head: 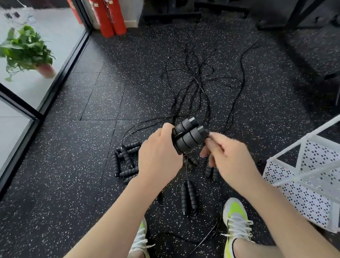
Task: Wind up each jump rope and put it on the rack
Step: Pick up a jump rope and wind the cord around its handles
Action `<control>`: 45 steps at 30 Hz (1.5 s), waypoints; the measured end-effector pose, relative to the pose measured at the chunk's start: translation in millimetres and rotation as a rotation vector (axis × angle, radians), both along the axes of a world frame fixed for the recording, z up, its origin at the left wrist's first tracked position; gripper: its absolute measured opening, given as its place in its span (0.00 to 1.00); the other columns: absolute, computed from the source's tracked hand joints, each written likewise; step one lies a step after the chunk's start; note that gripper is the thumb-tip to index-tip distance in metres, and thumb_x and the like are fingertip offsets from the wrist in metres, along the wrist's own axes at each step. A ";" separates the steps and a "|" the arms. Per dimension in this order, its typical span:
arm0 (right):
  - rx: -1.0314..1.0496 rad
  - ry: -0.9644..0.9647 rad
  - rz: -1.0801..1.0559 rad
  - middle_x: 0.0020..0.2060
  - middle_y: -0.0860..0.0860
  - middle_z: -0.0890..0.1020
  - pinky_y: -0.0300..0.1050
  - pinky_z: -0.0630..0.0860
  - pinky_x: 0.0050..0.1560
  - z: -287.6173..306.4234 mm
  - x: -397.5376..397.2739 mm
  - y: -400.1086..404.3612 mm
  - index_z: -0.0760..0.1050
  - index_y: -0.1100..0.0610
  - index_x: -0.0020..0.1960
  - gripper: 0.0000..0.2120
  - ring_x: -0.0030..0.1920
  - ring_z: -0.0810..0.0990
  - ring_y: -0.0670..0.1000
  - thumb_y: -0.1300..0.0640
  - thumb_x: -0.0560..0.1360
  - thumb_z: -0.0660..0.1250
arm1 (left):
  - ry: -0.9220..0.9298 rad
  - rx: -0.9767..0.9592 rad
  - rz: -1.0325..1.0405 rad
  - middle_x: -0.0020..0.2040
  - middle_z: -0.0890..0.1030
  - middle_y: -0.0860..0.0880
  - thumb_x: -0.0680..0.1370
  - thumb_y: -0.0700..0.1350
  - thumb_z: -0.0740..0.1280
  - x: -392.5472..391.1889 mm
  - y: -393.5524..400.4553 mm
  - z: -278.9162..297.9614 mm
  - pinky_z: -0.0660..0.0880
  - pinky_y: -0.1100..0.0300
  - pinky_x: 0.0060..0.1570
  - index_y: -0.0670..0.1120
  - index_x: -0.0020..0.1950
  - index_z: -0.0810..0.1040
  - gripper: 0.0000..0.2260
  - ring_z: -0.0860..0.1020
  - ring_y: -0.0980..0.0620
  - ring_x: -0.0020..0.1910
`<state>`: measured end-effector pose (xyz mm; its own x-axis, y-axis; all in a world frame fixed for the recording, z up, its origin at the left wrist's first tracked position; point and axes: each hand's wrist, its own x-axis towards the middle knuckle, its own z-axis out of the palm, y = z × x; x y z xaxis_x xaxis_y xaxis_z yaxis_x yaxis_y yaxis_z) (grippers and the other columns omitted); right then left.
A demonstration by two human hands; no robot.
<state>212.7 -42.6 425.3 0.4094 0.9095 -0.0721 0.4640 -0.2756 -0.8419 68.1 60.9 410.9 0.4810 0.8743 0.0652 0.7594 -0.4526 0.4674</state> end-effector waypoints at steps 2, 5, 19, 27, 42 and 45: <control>-0.160 -0.148 0.048 0.34 0.44 0.81 0.34 0.67 0.31 -7.8 -13.8 0.7 0.75 0.51 0.52 0.09 0.29 0.75 0.41 0.56 0.86 0.57 | 0.083 0.031 0.041 0.47 0.75 0.53 0.75 0.44 0.70 -0.5 1.6 -5.2 0.64 0.53 0.41 0.52 0.51 0.63 0.15 0.71 0.46 0.43; -0.349 -0.419 0.125 0.52 0.50 0.81 0.41 0.69 0.41 -13.8 -34.8 2.5 0.65 0.57 0.72 0.18 0.44 0.80 0.49 0.59 0.83 0.60 | 0.228 0.139 0.055 0.51 0.77 0.50 0.76 0.43 0.70 -0.9 1.5 -13.3 0.64 0.54 0.44 0.50 0.54 0.63 0.16 0.76 0.45 0.49; -0.343 -0.668 0.410 0.44 0.46 0.80 0.46 0.69 0.41 27.9 -25.2 -7.4 0.75 0.50 0.52 0.12 0.45 0.79 0.51 0.42 0.81 0.64 | 0.477 0.281 -0.347 0.55 0.76 0.51 0.77 0.46 0.66 -19.9 -14.0 -33.1 0.65 0.51 0.50 0.52 0.64 0.65 0.18 0.75 0.45 0.56; -0.140 0.034 0.240 0.33 0.46 0.84 0.40 0.72 0.35 22.2 21.0 -6.6 0.82 0.51 0.37 0.12 0.32 0.77 0.46 0.48 0.62 0.83 | 0.164 0.400 -0.662 0.45 0.76 0.51 0.63 0.41 0.72 -24.3 -16.2 -32.7 0.71 0.50 0.43 0.51 0.56 0.71 0.24 0.74 0.45 0.43; -0.085 0.790 -0.038 0.28 0.52 0.71 0.36 0.59 0.24 -27.4 -14.6 7.8 0.75 0.61 0.49 0.12 0.26 0.62 0.47 0.65 0.85 0.54 | 0.017 0.409 -0.247 0.45 0.78 0.50 0.61 0.36 0.73 -21.7 -5.8 -9.4 0.65 0.51 0.45 0.47 0.55 0.77 0.24 0.74 0.43 0.45; -0.188 0.861 0.035 0.28 0.53 0.74 0.38 0.60 0.24 -24.9 -28.0 3.6 0.73 0.62 0.51 0.13 0.25 0.64 0.48 0.63 0.86 0.51 | 0.066 0.407 -0.164 0.44 0.78 0.50 0.63 0.36 0.74 -21.1 0.2 -9.4 0.67 0.49 0.45 0.47 0.55 0.77 0.22 0.75 0.42 0.45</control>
